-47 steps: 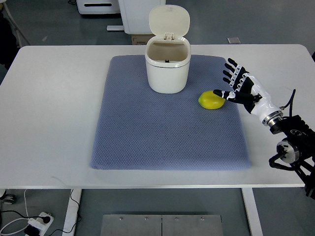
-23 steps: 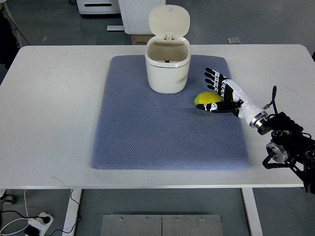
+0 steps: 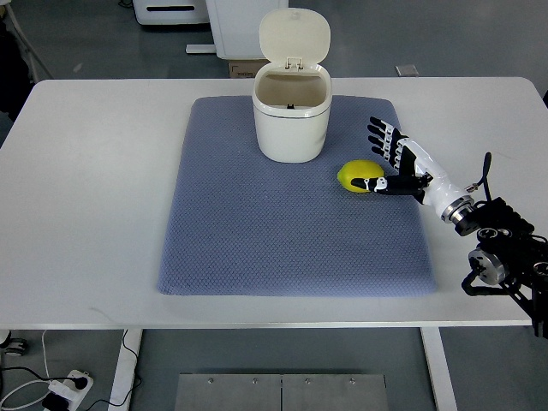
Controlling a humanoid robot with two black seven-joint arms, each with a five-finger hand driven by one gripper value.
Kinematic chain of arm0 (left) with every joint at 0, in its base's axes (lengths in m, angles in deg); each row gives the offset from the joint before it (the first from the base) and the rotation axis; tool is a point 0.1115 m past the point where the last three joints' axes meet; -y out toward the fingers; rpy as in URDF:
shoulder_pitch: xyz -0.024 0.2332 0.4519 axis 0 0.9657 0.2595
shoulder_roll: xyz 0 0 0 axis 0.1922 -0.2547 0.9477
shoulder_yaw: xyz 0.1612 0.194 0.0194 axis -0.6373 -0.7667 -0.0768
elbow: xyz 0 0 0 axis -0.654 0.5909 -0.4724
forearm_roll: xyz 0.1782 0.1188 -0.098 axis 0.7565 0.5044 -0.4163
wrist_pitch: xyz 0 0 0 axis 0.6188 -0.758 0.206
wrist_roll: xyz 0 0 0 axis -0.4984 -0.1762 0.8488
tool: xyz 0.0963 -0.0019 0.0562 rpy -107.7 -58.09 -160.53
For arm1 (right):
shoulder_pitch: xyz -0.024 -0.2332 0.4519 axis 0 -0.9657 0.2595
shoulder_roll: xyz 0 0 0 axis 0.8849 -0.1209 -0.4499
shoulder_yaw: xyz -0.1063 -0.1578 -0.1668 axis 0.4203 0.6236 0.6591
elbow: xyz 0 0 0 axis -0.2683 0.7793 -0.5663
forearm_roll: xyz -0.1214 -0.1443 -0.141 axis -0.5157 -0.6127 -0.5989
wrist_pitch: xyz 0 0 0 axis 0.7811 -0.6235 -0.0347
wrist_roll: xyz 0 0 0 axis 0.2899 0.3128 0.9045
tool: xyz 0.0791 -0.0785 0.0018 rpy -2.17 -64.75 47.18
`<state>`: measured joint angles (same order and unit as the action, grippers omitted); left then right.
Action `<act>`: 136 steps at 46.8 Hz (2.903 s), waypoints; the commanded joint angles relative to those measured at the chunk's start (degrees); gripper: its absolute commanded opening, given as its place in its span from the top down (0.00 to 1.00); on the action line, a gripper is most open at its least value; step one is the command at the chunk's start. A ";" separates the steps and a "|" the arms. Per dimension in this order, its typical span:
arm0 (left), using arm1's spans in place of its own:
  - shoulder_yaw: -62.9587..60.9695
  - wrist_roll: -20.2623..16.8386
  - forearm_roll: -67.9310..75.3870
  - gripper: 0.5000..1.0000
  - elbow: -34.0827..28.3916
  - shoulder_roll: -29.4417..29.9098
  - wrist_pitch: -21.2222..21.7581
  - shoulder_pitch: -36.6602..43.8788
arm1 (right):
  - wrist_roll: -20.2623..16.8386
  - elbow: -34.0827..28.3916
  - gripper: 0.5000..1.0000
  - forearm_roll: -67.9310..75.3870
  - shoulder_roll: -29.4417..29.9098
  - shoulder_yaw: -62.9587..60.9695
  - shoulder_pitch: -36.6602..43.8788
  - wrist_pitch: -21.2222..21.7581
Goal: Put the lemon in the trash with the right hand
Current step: 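Close the right hand fingers around the yellow lemon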
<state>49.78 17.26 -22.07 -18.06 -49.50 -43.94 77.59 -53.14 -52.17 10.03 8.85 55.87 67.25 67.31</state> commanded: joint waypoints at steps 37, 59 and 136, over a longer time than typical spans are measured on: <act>0.00 0.00 0.00 0.00 0.00 0.00 0.00 0.01 | 0.47 0.32 0.00 2.21 -0.09 3.61 -0.99 -0.05; 0.00 0.00 0.00 0.00 0.00 0.00 0.00 0.01 | 0.56 0.23 0.00 2.29 -0.01 3.61 -0.99 0.21; 0.00 0.00 0.00 0.00 0.00 0.00 0.00 0.01 | 4.97 3.48 0.49 2.29 0.70 7.13 -1.17 0.12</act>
<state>49.78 17.26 -22.07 -18.06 -49.50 -43.94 77.60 -48.14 -48.69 12.34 9.55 62.98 66.10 67.44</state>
